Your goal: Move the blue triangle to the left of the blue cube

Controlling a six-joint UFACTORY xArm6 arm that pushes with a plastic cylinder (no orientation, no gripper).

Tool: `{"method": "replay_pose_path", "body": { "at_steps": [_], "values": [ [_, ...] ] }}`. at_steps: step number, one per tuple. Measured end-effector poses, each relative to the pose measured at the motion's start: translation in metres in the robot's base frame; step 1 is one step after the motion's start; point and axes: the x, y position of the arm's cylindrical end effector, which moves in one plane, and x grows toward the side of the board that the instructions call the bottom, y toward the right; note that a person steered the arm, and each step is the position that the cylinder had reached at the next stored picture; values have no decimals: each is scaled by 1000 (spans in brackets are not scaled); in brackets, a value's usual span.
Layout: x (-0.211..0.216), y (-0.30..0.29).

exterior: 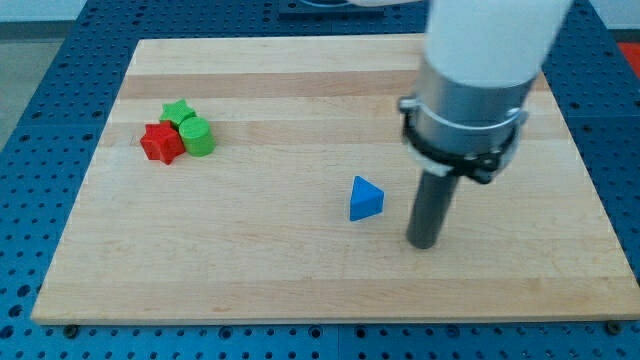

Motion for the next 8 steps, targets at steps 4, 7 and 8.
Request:
{"method": "replay_pose_path", "body": {
  "at_steps": [4,7,8],
  "values": [
    [-48,-48],
    [-110,-43],
    [-138,-42]
  ]
}}
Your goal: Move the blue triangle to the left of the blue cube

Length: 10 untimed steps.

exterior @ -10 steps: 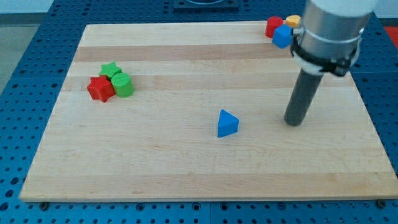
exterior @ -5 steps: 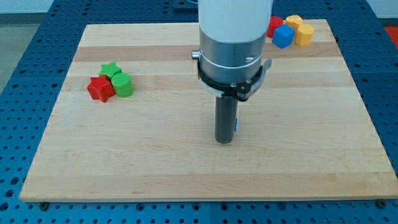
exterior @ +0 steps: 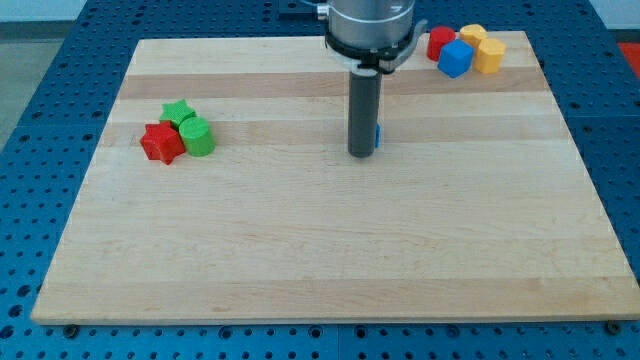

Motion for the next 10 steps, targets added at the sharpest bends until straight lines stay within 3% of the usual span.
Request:
{"method": "replay_pose_path", "body": {
  "at_steps": [5,10],
  "values": [
    [-119,0],
    [-144,63]
  ]
}}
